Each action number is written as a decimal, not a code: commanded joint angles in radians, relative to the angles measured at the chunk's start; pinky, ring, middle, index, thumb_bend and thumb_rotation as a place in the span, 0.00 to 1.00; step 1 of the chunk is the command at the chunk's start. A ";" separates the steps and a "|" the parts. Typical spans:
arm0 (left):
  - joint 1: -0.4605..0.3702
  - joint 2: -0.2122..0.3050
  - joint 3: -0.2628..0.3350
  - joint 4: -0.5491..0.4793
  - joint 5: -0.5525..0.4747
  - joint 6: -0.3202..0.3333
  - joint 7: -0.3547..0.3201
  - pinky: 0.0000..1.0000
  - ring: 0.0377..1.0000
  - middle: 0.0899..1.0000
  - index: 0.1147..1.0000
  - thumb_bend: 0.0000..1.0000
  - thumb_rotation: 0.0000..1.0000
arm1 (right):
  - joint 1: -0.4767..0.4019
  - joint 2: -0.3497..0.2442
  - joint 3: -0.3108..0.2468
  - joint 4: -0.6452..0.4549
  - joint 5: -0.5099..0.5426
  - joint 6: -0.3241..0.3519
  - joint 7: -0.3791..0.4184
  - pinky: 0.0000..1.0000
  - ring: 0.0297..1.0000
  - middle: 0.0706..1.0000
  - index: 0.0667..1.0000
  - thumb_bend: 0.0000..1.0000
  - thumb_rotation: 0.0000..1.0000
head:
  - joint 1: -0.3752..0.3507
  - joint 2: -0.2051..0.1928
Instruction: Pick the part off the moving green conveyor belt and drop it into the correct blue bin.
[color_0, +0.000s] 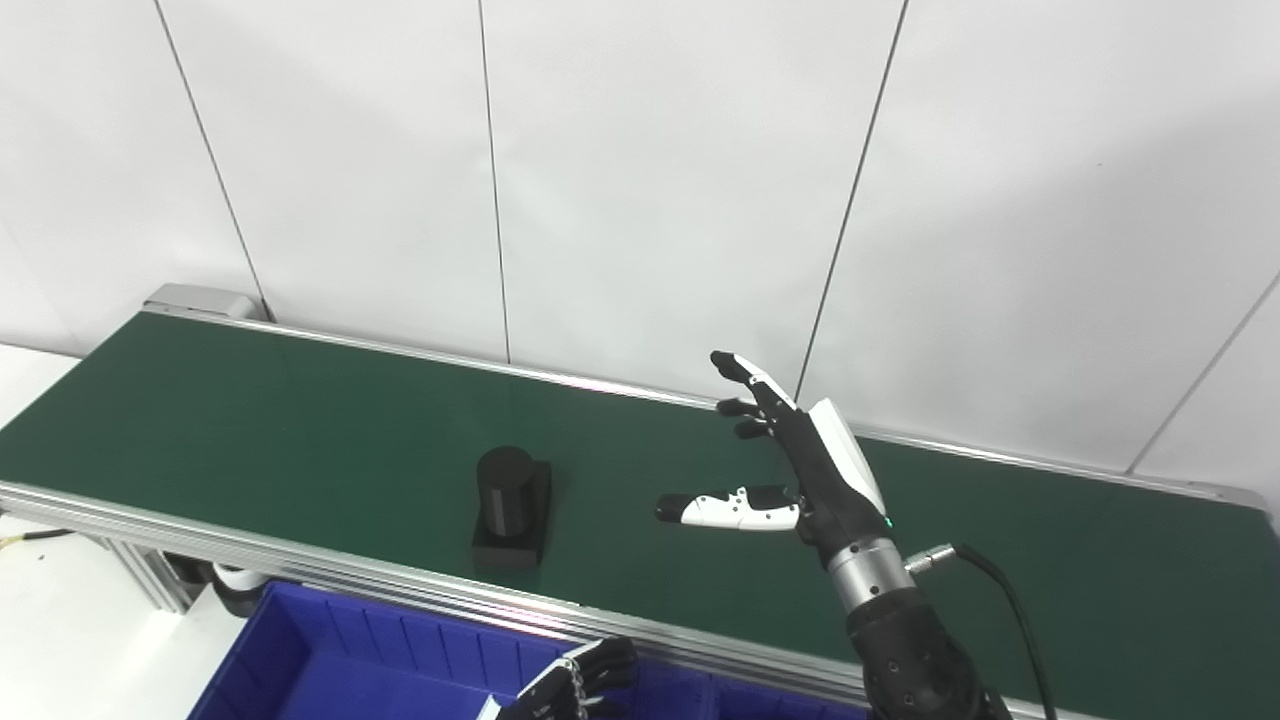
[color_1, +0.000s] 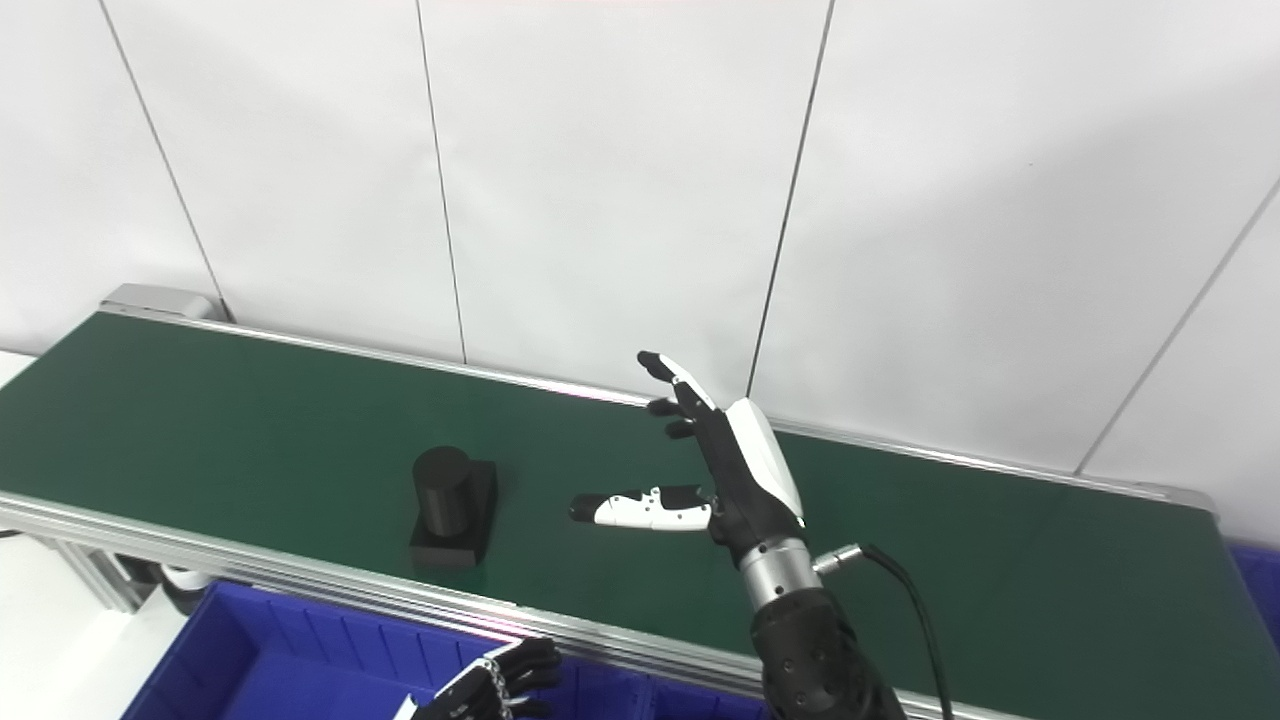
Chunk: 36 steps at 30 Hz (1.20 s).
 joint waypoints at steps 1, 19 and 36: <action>0.004 0.002 -0.007 -0.041 0.005 -0.038 0.007 0.71 0.78 0.80 0.79 1.00 0.07 | -0.051 0.017 0.007 -0.002 0.005 -0.020 -0.006 0.73 0.86 0.91 0.90 0.93 0.35 | 0.001 0.001; 0.017 0.041 -0.057 -0.052 0.021 -0.038 0.078 0.72 0.78 0.79 0.79 1.00 0.10 | -0.139 0.042 0.089 0.181 -0.068 -0.035 -0.026 0.75 0.85 0.88 0.91 0.95 0.33 | -0.042 0.009; 0.032 0.025 -0.060 -0.074 0.015 -0.038 0.065 0.71 0.78 0.80 0.79 1.00 0.08 | -0.205 0.065 0.114 0.367 -0.071 -0.060 -0.059 0.78 0.86 0.89 0.91 0.97 0.32 | -0.025 0.025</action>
